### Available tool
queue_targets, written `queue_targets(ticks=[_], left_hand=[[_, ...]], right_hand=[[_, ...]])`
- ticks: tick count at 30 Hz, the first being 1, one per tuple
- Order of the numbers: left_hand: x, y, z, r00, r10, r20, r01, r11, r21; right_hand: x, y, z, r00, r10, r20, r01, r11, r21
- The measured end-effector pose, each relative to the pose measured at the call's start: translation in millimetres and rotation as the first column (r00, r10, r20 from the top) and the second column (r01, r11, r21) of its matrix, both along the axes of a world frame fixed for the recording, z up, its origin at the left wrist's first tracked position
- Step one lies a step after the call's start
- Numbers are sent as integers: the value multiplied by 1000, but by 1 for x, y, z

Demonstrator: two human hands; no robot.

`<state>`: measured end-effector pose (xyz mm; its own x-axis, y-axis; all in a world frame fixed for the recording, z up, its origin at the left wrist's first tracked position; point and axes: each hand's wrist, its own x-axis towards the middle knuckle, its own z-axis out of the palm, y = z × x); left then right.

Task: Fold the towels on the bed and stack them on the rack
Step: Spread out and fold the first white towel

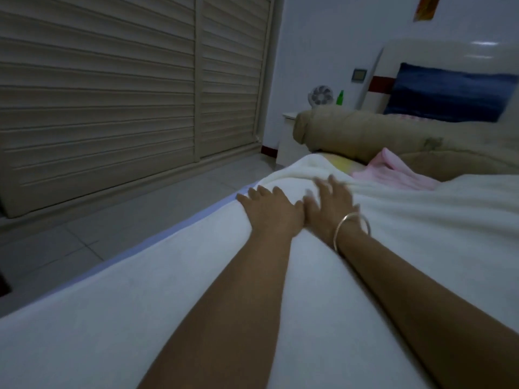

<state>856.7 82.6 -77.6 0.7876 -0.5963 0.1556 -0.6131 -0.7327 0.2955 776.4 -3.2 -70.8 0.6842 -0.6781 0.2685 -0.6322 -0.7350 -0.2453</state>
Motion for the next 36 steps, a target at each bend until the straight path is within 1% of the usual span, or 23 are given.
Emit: queue_targets(ticks=[1, 3, 4, 6, 8, 9, 10, 12, 14, 16, 19, 22, 24, 25, 26, 27, 28, 29, 30, 31, 33, 34, 36], left_hand=[[-2, 5, 1, 998, -10, 63, 16, 994, -107], [-12, 21, 2, 984, -50, 171, 109, 928, -356], [-20, 34, 2, 980, -80, 183, 155, 881, -446], [-45, 66, 0, 973, -204, 110, 232, 828, -511], [-72, 100, -8, 950, -302, 77, 302, 832, -466], [-100, 132, -12, 936, -349, 40, 339, 866, -369], [-108, 149, -11, 924, -380, 33, 375, 889, -262], [-145, 201, -11, 905, -426, -5, 425, 903, -58], [-179, 249, -11, 897, -441, -30, 442, 896, 53], [-210, 291, -7, 897, -441, -46, 443, 888, 121], [-255, 344, -1, 897, -437, -60, 441, 882, 168], [-308, 388, 5, 883, -462, -76, 468, 863, 191], [-350, 411, 11, 867, -485, -110, 498, 848, 180], [-365, 417, 11, 857, -503, -110, 514, 847, 134], [-386, 425, 14, 843, -529, -93, 535, 843, 53], [-409, 435, 20, 822, -565, -70, 562, 825, -66], [-427, 443, 25, 792, -609, -43, 590, 782, -203], [-447, 451, 30, 759, -651, 21, 619, 711, -334], [-463, 458, 34, 727, -678, 108, 650, 631, -423], [-480, 463, 38, 692, -693, 200, 695, 565, -444], [-510, 464, 44, 589, -713, 382, 802, 458, -383], [-523, 460, 45, 510, -728, 459, 859, 399, -322], [-544, 447, 42, 349, -755, 555, 936, 306, -173]], right_hand=[[-19, 19, -5, 995, 45, -88, -40, 997, 60], [-60, 59, -8, 968, 126, -217, -93, 984, 154], [-76, 75, -7, 956, 145, -254, -102, 979, 174], [-109, 105, 0, 940, 162, -300, -107, 976, 192], [-136, 138, 0, 936, 161, -314, -112, 979, 169], [-167, 168, 2, 927, 160, -340, -104, 978, 179], [-178, 181, 4, 927, 172, -334, -121, 978, 169], [-229, 226, 7, 902, 205, -380, -154, 975, 161], [-279, 262, 13, 881, 240, -407, -185, 968, 171], [-329, 295, 20, 859, 258, -443, -205, 965, 164], [-403, 343, 26, 846, 299, -442, -264, 954, 140], [-472, 380, 24, 873, 313, -374, -309, 948, 72], [-514, 398, 24, 888, 335, -315, -329, 941, 75], [-528, 402, 24, 894, 343, -287, -323, 939, 116], [-545, 409, 29, 910, 346, -229, -321, 937, 139], [-564, 417, 35, 927, 339, -161, -317, 937, 150], [-579, 423, 41, 946, 313, -85, -301, 944, 134], [-597, 430, 46, 963, 270, -12, -268, 960, 81], [-612, 436, 50, 971, 234, 48, -235, 972, 3], [-628, 443, 53, 978, 191, 82, -185, 980, -77], [-655, 451, 50, 991, 114, 68, -97, 973, -208], [-666, 452, 44, 997, 78, 15, -72, 965, -253], [-683, 448, 31, 995, -13, -97, -14, 962, -274]])
